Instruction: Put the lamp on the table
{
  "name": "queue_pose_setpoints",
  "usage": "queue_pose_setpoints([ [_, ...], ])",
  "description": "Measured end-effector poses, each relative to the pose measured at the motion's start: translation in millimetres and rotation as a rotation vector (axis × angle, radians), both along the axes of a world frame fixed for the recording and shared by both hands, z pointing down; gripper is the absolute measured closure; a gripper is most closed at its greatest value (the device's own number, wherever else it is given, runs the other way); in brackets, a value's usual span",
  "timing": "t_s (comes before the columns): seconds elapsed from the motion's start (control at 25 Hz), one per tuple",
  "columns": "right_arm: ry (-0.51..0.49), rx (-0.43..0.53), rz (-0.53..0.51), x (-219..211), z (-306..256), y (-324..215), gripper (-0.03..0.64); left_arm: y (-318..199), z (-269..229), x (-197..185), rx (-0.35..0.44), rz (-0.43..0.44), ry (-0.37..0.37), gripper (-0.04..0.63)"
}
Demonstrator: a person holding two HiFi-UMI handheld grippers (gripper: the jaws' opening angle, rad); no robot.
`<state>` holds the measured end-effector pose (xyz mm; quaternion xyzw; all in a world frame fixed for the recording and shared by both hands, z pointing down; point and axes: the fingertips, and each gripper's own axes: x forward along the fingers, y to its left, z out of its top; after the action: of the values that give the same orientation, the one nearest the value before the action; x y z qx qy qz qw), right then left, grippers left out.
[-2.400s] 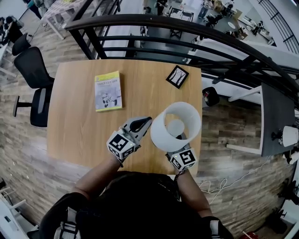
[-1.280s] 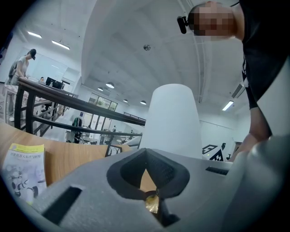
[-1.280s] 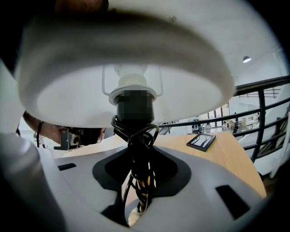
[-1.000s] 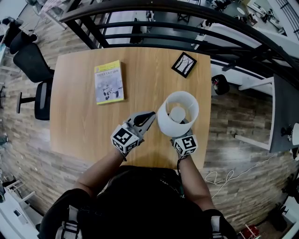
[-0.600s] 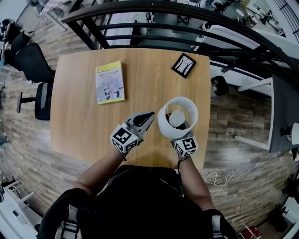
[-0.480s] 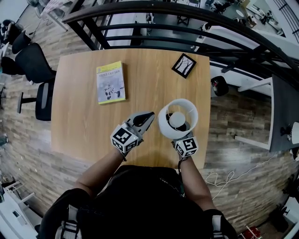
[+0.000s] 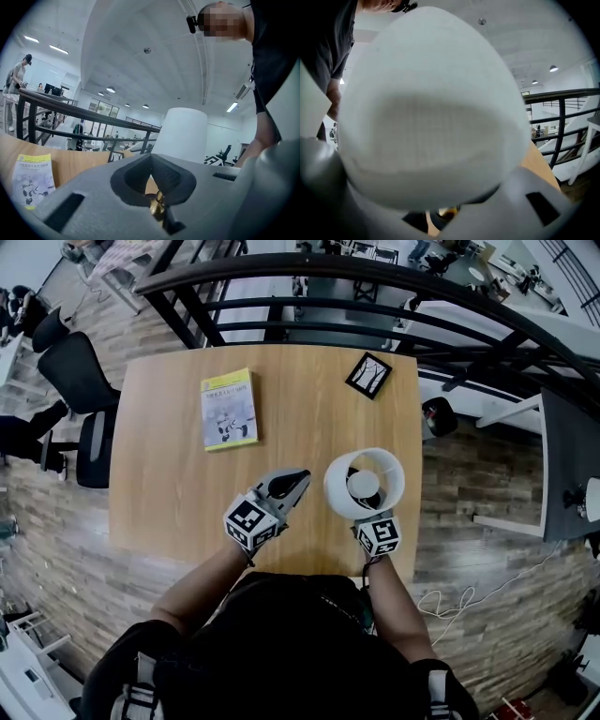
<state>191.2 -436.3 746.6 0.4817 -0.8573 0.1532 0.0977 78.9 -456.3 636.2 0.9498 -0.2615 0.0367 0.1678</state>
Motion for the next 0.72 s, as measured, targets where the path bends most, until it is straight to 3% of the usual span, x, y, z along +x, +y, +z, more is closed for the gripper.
queue_pose_setpoints([
  [0.72,0.032,-0.009,0.167,9.8,1.7,50.4,0.463,52.5,-33.6,-33.8,0.078,0.024,0.026,0.588],
])
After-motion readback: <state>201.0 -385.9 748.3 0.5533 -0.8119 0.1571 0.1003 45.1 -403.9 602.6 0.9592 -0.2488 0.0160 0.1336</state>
